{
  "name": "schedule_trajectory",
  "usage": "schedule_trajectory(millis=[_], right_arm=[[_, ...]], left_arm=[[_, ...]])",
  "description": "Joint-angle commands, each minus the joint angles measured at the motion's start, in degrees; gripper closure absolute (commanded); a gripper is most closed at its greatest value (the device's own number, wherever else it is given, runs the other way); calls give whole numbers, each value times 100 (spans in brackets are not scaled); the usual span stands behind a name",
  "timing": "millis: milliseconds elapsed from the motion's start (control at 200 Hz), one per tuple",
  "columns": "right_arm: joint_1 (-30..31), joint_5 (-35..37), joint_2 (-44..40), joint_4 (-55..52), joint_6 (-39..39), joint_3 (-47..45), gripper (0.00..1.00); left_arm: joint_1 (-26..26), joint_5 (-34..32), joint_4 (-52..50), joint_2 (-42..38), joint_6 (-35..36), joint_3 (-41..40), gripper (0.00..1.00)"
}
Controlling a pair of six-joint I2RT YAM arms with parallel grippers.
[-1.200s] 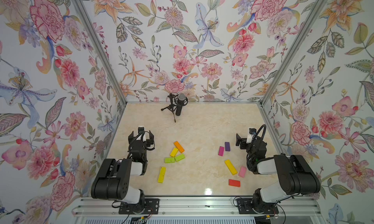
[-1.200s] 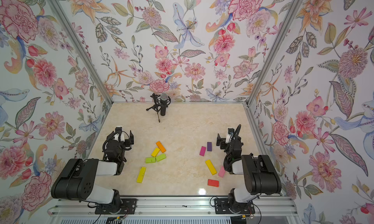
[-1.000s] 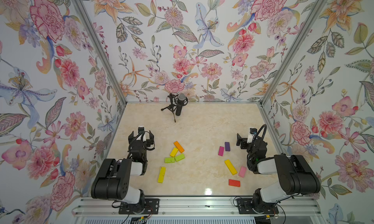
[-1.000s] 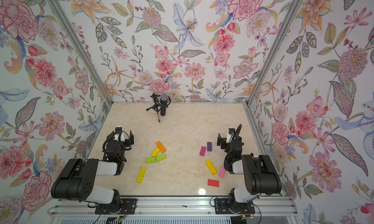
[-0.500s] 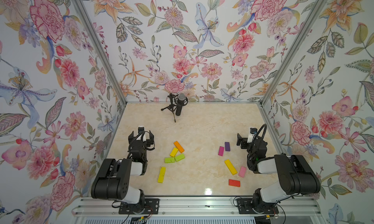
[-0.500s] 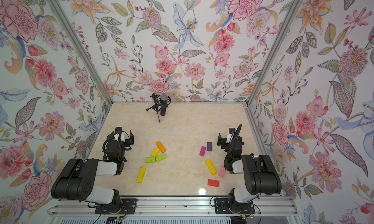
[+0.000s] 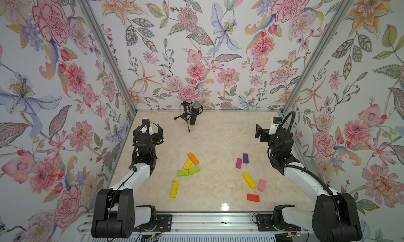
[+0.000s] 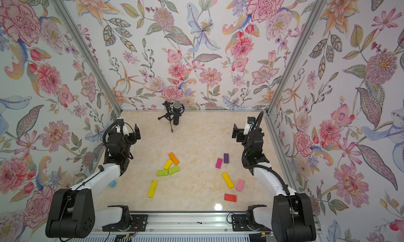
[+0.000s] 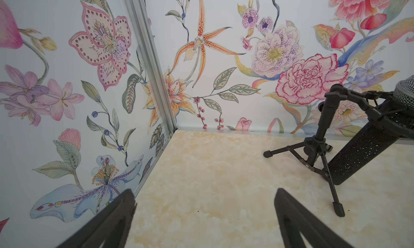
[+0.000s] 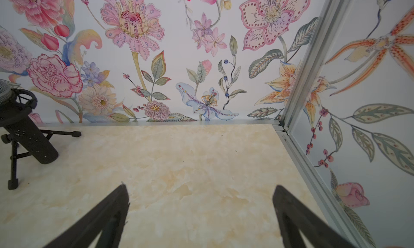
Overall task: Assemble the letter p with building blocks
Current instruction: Adjust the building block at the center of the board.
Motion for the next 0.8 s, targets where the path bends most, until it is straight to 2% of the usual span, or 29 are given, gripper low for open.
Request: schedule_trajectory(millis=[0, 125, 230, 335, 430, 540, 660, 796], right_arm=[[411, -544, 316, -1988, 406, 595, 1], [903, -1234, 1054, -3127, 624, 1484, 1], [1389, -1976, 1794, -3908, 848, 2172, 1], [1891, -2368, 2384, -4189, 986, 2505, 3], [2292, -2214, 2707, -4180, 1107, 2567, 4], [2743, -2380, 2998, -4196, 893, 2690, 6], [3331, -2310, 3219, -4202, 467, 2805, 9], [3880, -1785, 3329, -4095, 64, 2769, 10]], left_arm=[[-10, 45, -1518, 10, -594, 322, 3], [-62, 275, -2013, -270, -1150, 394, 6], [-159, 790, -2550, -380, -1427, 580, 8], [-263, 1220, -3120, -269, -1541, 864, 10], [-406, 1520, -3281, -257, -1651, 919, 10], [-506, 1882, -3232, -115, -2017, 864, 9], [-707, 2210, -3338, 399, -2244, 1035, 10], [-1046, 2237, -3393, 998, -2366, 1336, 11]])
